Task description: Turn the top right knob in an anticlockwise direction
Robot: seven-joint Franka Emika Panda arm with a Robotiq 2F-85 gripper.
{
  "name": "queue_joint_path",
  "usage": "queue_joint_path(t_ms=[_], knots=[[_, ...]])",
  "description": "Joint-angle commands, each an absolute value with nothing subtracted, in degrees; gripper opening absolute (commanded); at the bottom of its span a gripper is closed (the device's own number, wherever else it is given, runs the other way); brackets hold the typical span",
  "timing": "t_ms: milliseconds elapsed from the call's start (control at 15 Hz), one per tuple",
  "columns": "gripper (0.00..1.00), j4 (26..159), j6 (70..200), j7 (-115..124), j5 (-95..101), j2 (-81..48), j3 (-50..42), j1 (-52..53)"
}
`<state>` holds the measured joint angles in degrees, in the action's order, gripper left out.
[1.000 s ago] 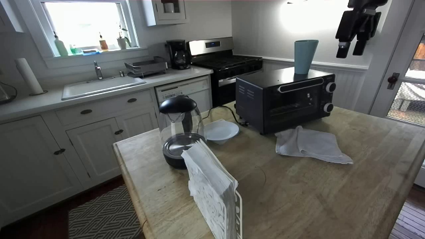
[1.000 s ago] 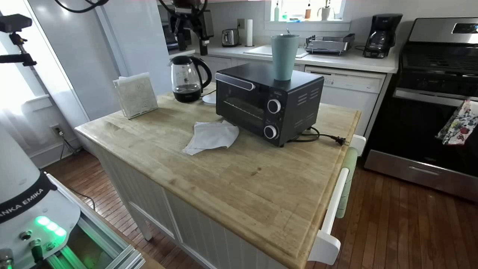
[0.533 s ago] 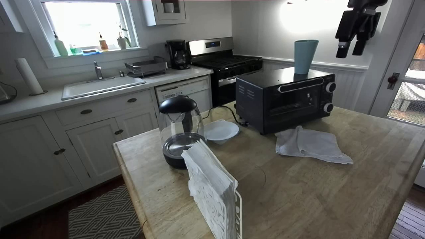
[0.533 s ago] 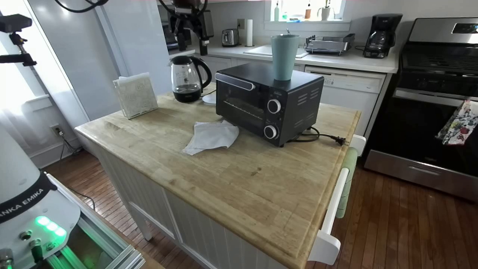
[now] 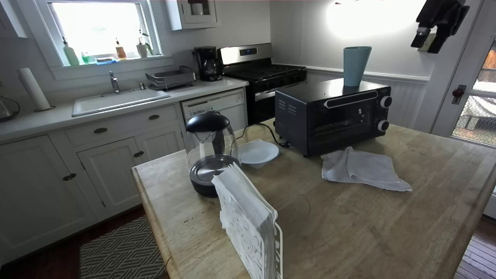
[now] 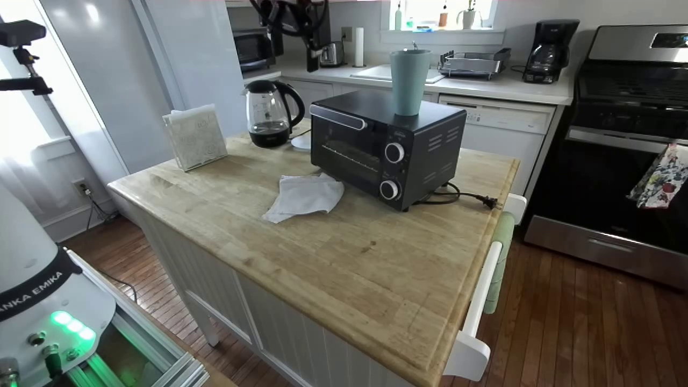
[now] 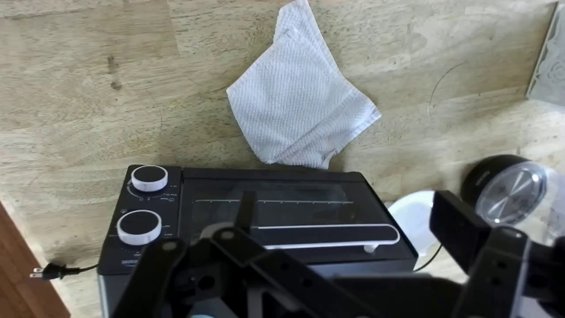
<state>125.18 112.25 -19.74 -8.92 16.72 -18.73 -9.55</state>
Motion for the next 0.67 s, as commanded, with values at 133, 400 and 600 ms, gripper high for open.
queue_joint_path(t_ms=[133,400,600], knots=[[1.00,126.4,116.2,-22.8,-16.9,17.9,-25.7,-14.2],[1.00,126.1,120.4,-23.5,-18.7,13.4,-28.9,-16.1],[1.00,124.4,121.6,-23.9,-19.6,7.7,-30.5,-16.9]])
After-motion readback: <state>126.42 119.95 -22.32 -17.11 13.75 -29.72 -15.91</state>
